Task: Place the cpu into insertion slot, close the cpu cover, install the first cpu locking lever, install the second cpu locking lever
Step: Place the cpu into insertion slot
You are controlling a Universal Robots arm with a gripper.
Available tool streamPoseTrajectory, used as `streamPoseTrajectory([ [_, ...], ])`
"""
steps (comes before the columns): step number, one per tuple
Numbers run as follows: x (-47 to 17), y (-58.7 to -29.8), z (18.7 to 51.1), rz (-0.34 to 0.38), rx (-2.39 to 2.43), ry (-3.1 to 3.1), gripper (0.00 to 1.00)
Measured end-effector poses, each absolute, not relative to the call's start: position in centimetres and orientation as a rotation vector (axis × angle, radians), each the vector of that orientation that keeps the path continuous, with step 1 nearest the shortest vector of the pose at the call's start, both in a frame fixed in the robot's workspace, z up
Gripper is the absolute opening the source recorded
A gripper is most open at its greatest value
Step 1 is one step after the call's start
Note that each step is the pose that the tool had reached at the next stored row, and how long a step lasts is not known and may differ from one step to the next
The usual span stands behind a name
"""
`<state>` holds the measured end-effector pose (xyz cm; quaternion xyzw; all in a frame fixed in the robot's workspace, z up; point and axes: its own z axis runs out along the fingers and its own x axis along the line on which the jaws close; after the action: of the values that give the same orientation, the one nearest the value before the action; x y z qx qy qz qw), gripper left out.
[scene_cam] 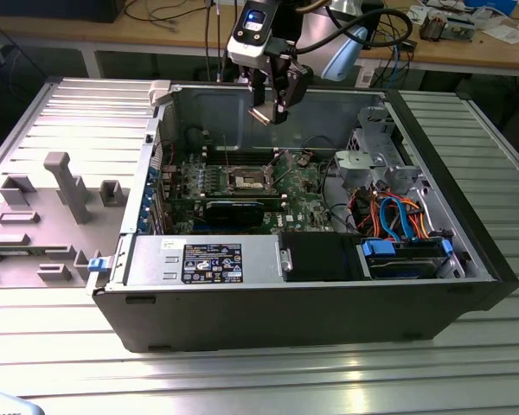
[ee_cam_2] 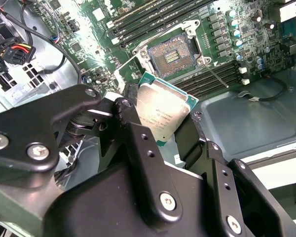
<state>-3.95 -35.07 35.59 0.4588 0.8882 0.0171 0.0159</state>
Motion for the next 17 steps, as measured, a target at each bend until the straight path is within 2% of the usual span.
streamPoseTrajectory([
  [17,-3.95,-35.07,35.59,0.053,1.451,2.750,0.55],
])
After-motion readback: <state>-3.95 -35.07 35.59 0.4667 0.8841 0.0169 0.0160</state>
